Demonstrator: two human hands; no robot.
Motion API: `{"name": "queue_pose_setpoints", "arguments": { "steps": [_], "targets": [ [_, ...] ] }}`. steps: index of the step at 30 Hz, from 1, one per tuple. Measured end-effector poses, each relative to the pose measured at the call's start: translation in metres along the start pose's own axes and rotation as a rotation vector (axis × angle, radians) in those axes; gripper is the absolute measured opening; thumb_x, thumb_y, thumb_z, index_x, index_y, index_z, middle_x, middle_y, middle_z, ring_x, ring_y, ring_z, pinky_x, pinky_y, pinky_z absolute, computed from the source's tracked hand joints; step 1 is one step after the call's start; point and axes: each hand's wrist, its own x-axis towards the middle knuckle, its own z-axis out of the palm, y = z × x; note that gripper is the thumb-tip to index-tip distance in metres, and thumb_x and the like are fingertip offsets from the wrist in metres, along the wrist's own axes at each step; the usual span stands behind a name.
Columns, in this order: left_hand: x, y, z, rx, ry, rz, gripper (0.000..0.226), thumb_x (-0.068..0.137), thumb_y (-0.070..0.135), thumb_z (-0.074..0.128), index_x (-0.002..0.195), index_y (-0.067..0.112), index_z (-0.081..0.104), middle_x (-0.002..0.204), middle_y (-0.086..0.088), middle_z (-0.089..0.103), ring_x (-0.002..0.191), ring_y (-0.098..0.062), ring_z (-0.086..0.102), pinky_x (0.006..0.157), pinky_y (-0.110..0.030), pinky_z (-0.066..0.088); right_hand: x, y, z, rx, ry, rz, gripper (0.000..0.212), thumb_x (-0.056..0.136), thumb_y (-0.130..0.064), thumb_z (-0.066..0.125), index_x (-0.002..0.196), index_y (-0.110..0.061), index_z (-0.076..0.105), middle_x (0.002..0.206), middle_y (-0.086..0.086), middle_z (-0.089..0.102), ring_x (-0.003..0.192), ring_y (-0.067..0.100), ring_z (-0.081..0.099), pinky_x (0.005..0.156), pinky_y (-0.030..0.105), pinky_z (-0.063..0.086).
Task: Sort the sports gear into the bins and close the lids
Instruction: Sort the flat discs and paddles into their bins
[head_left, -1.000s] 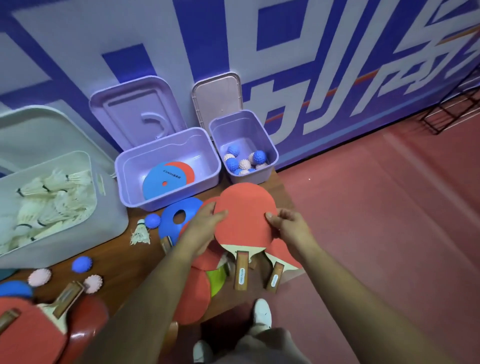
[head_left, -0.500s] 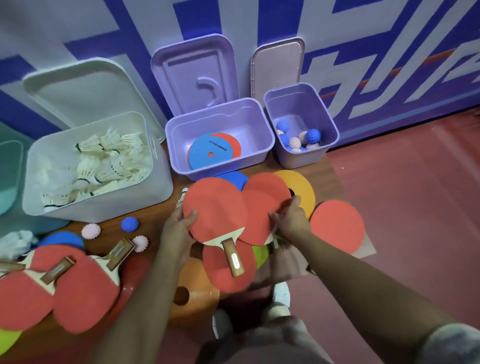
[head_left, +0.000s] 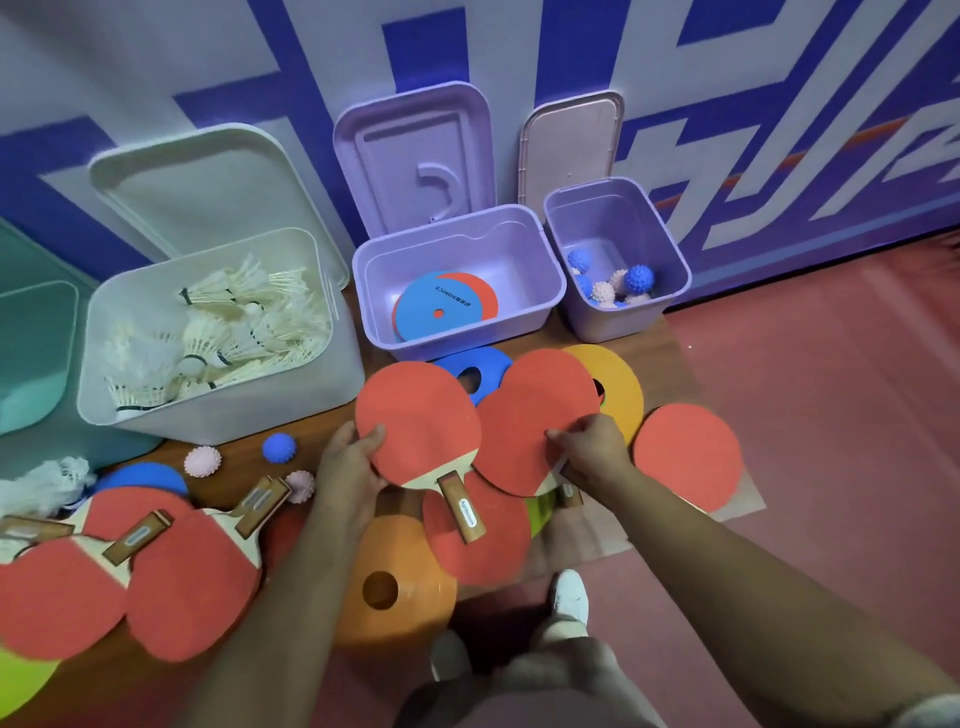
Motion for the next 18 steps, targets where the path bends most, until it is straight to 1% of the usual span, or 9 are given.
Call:
{"name": "queue_pose_setpoints", "arguments": {
  "steps": [2,4,5,7,8,11,14,16,18],
  "targets": [
    [0.003,0.004,-0.008,-0.013,0.016,0.004,0.030,0.093,0.006,0.056,0.123,0.010,0.058,0.121,-0.011,0.065,0.111,-0.031,0.062,0.094,-0.057,0.049,-0.003,-0.003,-0.001,0.061,0.034,-0.053,0.035,0.076,-0.031,0.076,0.067,-0.012,0.048,0.064,0.006,0.053,0.065,0.028,0.055,0.063,0.042,0.050],
    [0.003,0.009,-0.017,-0.021,0.028,0.015,0.032,0.091,0.007,0.057,0.123,0.011,0.057,0.121,-0.011,0.065,0.112,-0.031,0.062,0.092,-0.057,0.049,-0.019,-0.016,-0.007,0.160,0.109,-0.087,0.032,0.073,-0.042,0.070,0.074,-0.013,0.055,0.072,0.009,0.061,0.070,0.033,0.062,0.068,0.047,0.056],
    [0.002,0.011,-0.023,-0.021,0.036,0.025,0.029,0.090,0.007,0.057,0.119,0.013,0.059,0.121,-0.010,0.066,0.111,-0.029,0.062,0.090,-0.055,0.051,-0.028,-0.023,-0.009,0.231,0.146,-0.116,0.032,0.075,-0.043,0.067,0.079,-0.013,0.058,0.076,0.010,0.064,0.073,0.034,0.064,0.069,0.048,0.056],
    [-0.003,0.015,-0.031,-0.007,0.042,0.046,0.022,0.090,0.008,0.056,0.110,0.017,0.061,0.118,-0.010,0.067,0.107,-0.027,0.063,0.083,-0.048,0.054,-0.047,-0.040,-0.009,0.372,0.157,-0.156,0.021,0.087,-0.029,0.065,0.089,-0.009,0.061,0.077,0.007,0.065,0.066,0.023,0.063,0.062,0.036,0.051],
    [-0.005,0.018,-0.035,0.001,0.030,0.054,0.021,0.090,0.007,0.056,0.108,0.018,0.061,0.117,-0.010,0.067,0.106,-0.028,0.064,0.081,-0.046,0.055,-0.059,-0.049,-0.005,0.430,0.129,-0.156,0.016,0.090,-0.024,0.064,0.092,-0.008,0.062,0.073,0.005,0.063,0.061,0.019,0.060,0.059,0.032,0.049],
    [-0.016,0.027,-0.046,-0.026,-0.079,0.066,0.019,0.093,0.007,0.055,0.109,0.016,0.059,0.119,-0.010,0.067,0.104,-0.024,0.065,0.082,-0.045,0.055,-0.091,-0.073,0.021,0.526,0.032,-0.131,0.020,0.091,-0.024,0.066,0.083,-0.007,0.057,0.062,0.006,0.057,0.052,0.019,0.056,0.057,0.038,0.049],
    [-0.030,0.038,-0.057,-0.126,-0.193,0.071,0.020,0.097,0.009,0.050,0.116,0.014,0.058,0.117,-0.009,0.068,0.100,-0.019,0.067,0.083,-0.044,0.055,-0.125,-0.092,0.052,0.528,-0.075,-0.103,0.021,0.093,-0.021,0.064,0.078,-0.010,0.053,0.055,0.006,0.052,0.039,0.013,0.050,0.045,0.025,0.042],
    [-0.039,0.046,-0.066,-0.206,-0.257,0.083,0.022,0.100,0.012,0.047,0.120,0.012,0.057,0.117,-0.009,0.069,0.101,-0.020,0.068,0.083,-0.044,0.056,-0.146,-0.105,0.071,0.524,-0.101,-0.122,0.018,0.092,-0.021,0.065,0.081,-0.007,0.059,0.064,0.008,0.059,0.048,0.015,0.055,0.048,0.025,0.045],
    [-0.046,0.054,-0.075,-0.277,-0.283,0.095,0.021,0.101,0.014,0.044,0.117,0.012,0.059,0.115,-0.009,0.070,0.100,-0.019,0.069,0.081,-0.043,0.058,-0.158,-0.115,0.086,0.495,-0.095,-0.150,0.025,0.088,-0.026,0.068,0.087,-0.002,0.063,0.077,0.014,0.068,0.064,0.023,0.063,0.062,0.037,0.055]
  ]
}}
